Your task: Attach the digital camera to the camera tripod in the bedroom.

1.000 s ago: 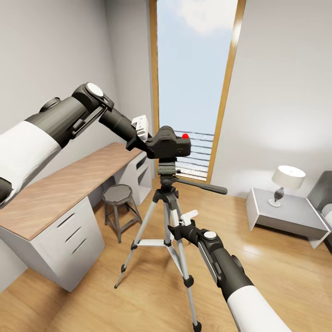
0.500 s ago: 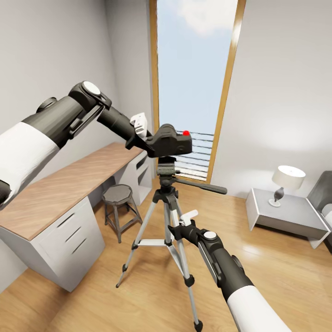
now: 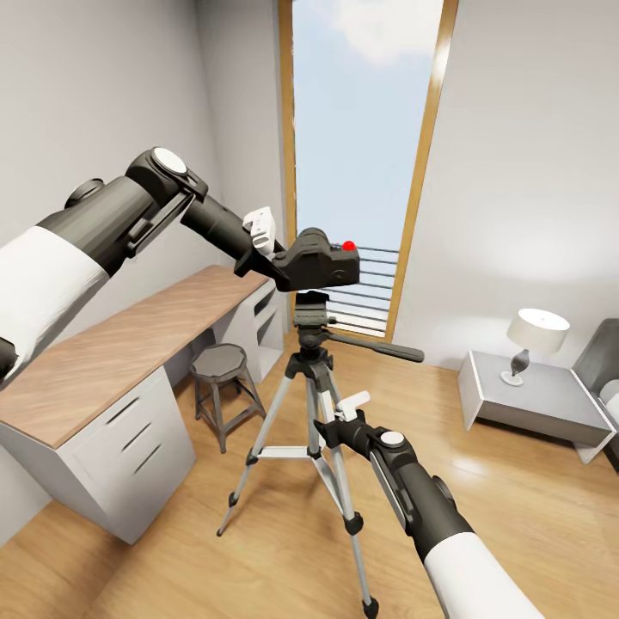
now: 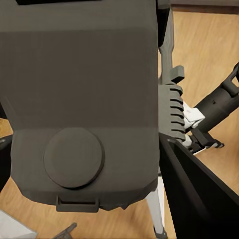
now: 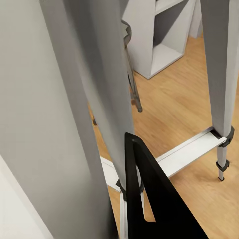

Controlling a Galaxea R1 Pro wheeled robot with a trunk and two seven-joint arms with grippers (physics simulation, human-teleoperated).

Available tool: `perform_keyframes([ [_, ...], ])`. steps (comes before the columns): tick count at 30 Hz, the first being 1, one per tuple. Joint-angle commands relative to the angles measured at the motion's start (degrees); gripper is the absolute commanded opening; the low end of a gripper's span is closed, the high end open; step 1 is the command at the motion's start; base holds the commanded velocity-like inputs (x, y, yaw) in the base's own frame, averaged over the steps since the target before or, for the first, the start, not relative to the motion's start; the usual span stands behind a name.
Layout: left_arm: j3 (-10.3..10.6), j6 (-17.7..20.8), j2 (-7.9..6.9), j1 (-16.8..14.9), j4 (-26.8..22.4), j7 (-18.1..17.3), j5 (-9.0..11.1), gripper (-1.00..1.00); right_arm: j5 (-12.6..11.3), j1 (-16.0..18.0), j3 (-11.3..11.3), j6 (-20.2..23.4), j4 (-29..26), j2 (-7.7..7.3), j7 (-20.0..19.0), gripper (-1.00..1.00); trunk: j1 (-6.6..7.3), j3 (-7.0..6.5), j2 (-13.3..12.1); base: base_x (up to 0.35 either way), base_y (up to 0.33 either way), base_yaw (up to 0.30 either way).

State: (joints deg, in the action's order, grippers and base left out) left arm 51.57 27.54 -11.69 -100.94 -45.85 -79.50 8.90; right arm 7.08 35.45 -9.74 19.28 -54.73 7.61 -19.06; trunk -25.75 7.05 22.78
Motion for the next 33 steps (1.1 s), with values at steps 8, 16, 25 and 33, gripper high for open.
perform_keyframes([
  [8,0.5,0.5,-0.34,-0.1,-0.2,0.0,0.1,-1.00,0.4,0.1,0.1,0.2,-0.1,0.04,-0.4,-1.00,-0.04,0.13,0.1,0.000,0.000,0.000],
  [16,1.0,0.4,-0.82,-0.1,-0.6,0.0,-0.2,-1.00,0.4,0.1,0.1,0.2,-0.1,0.03,-0.4,-1.00,-0.04,0.13,0.1,0.000,0.000,0.000],
  [25,0.7,0.5,-0.88,-0.1,-0.7,0.0,-0.1,-1.00,0.4,0.1,0.1,0.2,-0.1,0.03,-0.4,-1.00,-0.04,0.13,0.1,0.000,0.000,0.000],
  [33,0.9,0.4,-0.80,-0.1,-0.7,0.0,-0.1,-1.00,0.4,0.1,0.1,0.2,-0.1,0.03,-0.4,-1.00,-0.04,0.13,0.1,0.000,0.000,0.000],
])
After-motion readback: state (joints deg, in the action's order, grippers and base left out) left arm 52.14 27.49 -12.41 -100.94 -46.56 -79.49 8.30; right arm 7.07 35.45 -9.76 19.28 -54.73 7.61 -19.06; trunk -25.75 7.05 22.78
